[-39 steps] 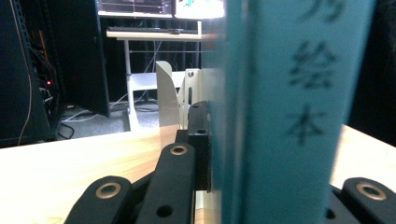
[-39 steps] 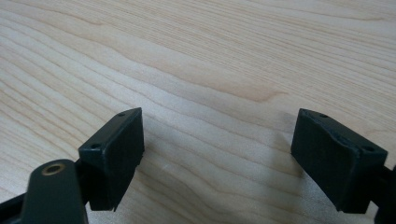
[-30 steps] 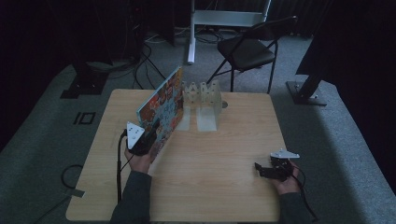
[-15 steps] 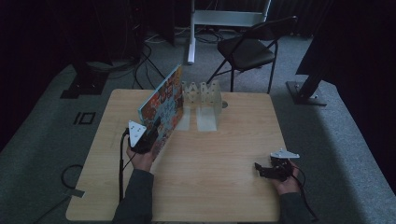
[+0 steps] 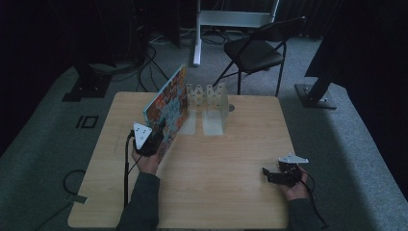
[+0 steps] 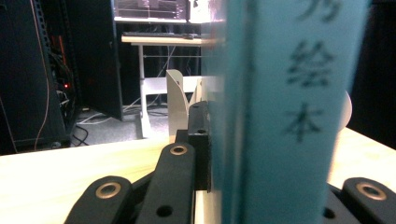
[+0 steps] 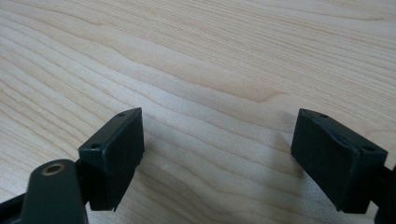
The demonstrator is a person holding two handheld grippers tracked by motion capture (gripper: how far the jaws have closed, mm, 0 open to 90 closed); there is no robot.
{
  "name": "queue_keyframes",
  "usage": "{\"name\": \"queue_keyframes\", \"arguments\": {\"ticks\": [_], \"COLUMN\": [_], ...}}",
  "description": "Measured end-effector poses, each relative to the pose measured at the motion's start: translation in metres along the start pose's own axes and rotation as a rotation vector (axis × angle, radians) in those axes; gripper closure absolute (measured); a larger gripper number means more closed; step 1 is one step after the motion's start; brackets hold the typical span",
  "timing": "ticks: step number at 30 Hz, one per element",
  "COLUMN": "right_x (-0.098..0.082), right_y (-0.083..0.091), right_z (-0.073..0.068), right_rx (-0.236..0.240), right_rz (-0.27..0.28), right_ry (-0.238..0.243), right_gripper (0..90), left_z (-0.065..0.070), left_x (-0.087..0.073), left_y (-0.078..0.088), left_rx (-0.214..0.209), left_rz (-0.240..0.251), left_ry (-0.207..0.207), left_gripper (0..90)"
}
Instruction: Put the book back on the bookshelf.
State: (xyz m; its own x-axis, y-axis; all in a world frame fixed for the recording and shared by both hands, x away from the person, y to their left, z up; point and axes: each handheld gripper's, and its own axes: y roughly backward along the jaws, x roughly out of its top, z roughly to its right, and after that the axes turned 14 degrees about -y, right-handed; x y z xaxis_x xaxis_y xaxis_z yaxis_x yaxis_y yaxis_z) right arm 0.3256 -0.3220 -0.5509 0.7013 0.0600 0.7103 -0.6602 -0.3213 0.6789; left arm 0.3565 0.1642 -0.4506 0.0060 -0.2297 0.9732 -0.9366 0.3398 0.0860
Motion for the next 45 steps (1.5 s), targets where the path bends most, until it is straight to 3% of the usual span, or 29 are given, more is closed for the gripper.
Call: {"name": "queue_keyframes", "arguments": {"ticks": [15,28,45], "right_x": [0.0,0.0,0.0], "right_y": [0.0,0.0,0.0], "right_z": [0.0,0.0,0.0], "right_rx": [0.002,0.002,0.003], "right_rz": [-0.002,-0.003,-0.005], "right_ry": [0.003,0.001,0.003], "right_gripper": [16.2,16.2,15.8], "left_z": [0.002,0.004,0.008], "left_x": [-0.001,-0.004,-0.006], "left_y": [-0.008,-0.013,-0.022], "left_rx": [0.031,0.055,0.073], "left_rz": [-0.002,-0.007,-0.012], "left_ry": [0.017,-0.005,-0.006], "left_gripper": [81.0,81.0,81.0]}}
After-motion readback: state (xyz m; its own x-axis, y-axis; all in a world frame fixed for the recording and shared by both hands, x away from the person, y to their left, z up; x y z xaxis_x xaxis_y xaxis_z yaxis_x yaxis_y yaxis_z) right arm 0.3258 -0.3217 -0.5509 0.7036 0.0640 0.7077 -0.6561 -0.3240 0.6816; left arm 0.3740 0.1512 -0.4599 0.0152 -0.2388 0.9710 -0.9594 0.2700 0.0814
